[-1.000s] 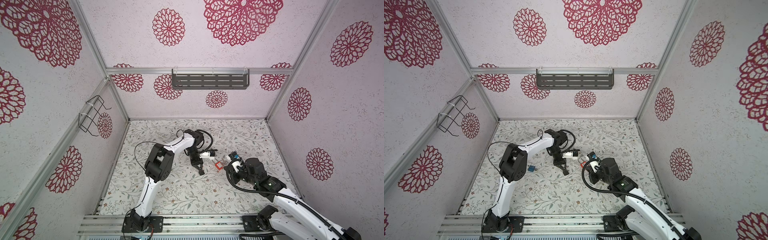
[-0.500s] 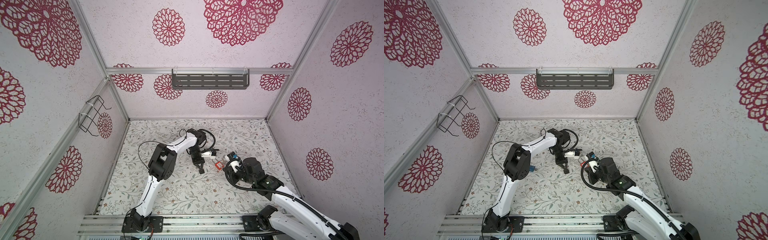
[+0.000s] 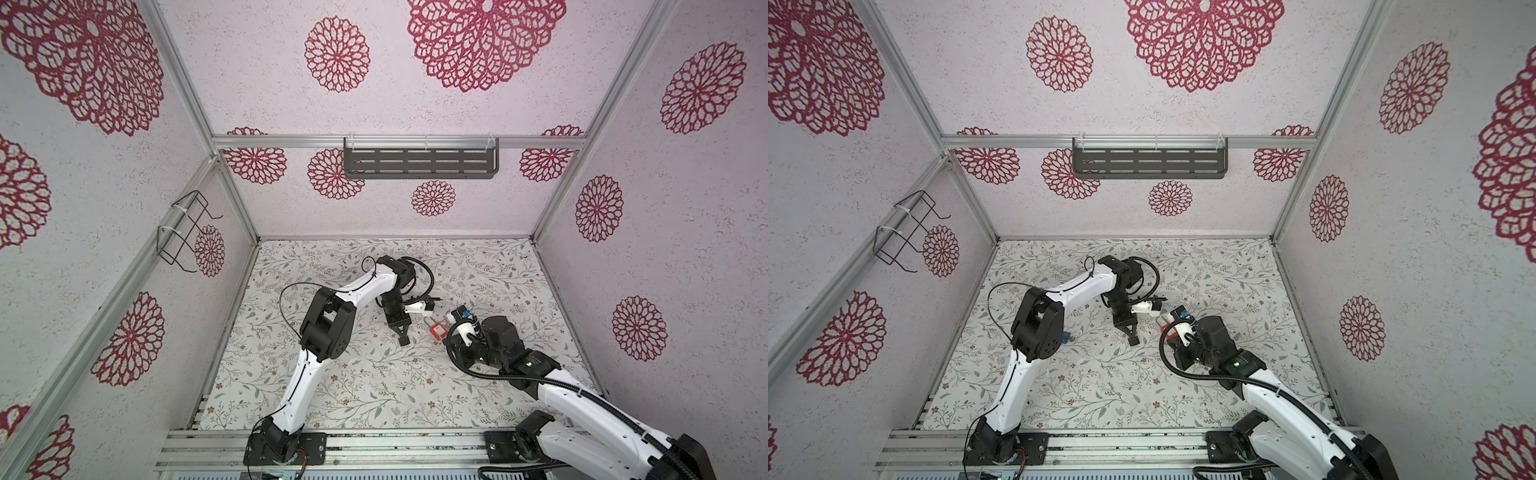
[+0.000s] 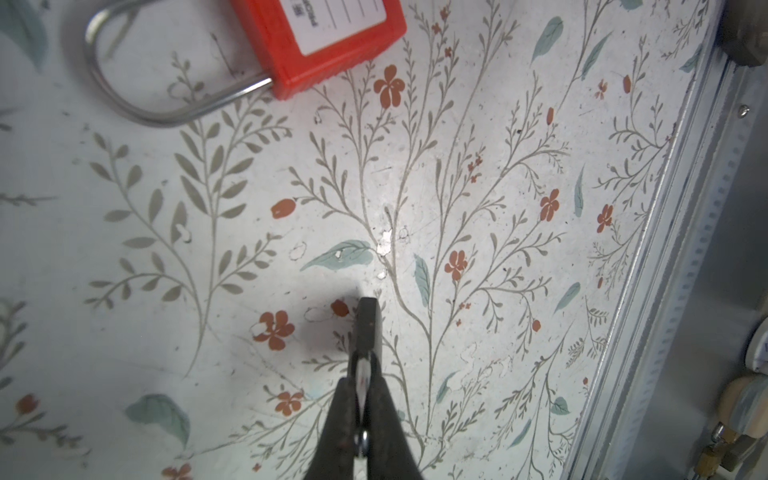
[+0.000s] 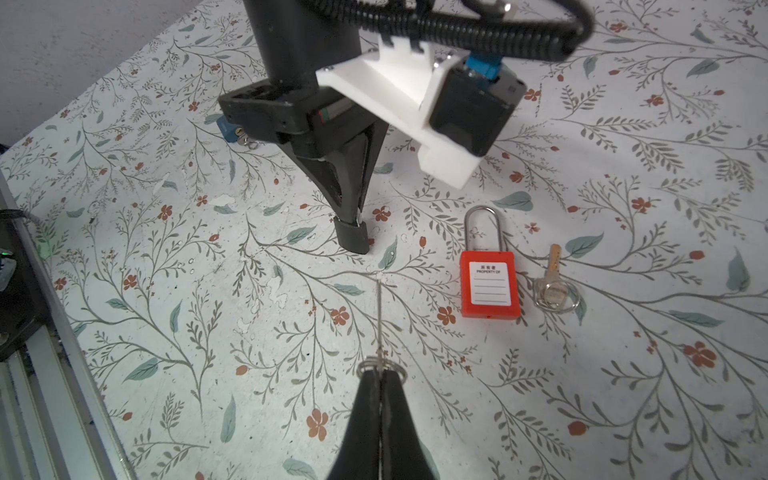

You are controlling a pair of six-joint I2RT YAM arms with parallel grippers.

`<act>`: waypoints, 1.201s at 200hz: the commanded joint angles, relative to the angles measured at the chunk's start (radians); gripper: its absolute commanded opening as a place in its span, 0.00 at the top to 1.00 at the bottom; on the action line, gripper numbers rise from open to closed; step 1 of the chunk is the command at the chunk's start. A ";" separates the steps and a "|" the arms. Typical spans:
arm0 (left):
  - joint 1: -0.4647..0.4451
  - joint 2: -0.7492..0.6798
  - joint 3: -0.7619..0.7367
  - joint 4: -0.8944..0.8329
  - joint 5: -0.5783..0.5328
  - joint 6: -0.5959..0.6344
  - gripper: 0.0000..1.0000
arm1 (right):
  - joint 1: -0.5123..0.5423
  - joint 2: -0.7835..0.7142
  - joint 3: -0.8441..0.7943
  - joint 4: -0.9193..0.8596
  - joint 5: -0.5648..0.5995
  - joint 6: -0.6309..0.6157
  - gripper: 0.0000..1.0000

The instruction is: Lock with the key

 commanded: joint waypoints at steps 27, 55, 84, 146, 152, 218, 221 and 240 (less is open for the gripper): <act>-0.005 0.045 0.026 0.058 -0.060 -0.004 0.86 | 0.004 0.012 -0.017 0.083 -0.035 0.023 1.00; -0.006 0.056 0.038 0.059 -0.069 0.001 0.83 | 0.004 0.034 -0.027 0.109 -0.045 0.025 1.00; -0.007 0.065 0.048 0.065 -0.074 0.002 0.81 | 0.004 0.050 -0.035 0.123 -0.052 0.023 1.00; -0.007 0.050 0.053 0.103 -0.139 -0.048 0.75 | 0.004 0.084 -0.042 0.130 -0.055 0.049 1.00; -0.007 0.044 0.047 0.113 -0.146 -0.048 0.74 | 0.004 0.088 -0.042 0.130 -0.055 0.052 1.00; 0.021 -0.065 -0.037 0.237 -0.182 -0.139 0.65 | 0.004 0.136 -0.006 0.096 -0.029 0.098 1.00; 0.025 -0.077 -0.049 0.255 -0.181 -0.146 0.64 | 0.004 0.141 -0.004 0.094 -0.029 0.098 1.00; 0.052 -0.165 -0.141 0.353 -0.178 -0.196 0.63 | 0.005 0.168 0.015 0.076 -0.017 0.113 1.00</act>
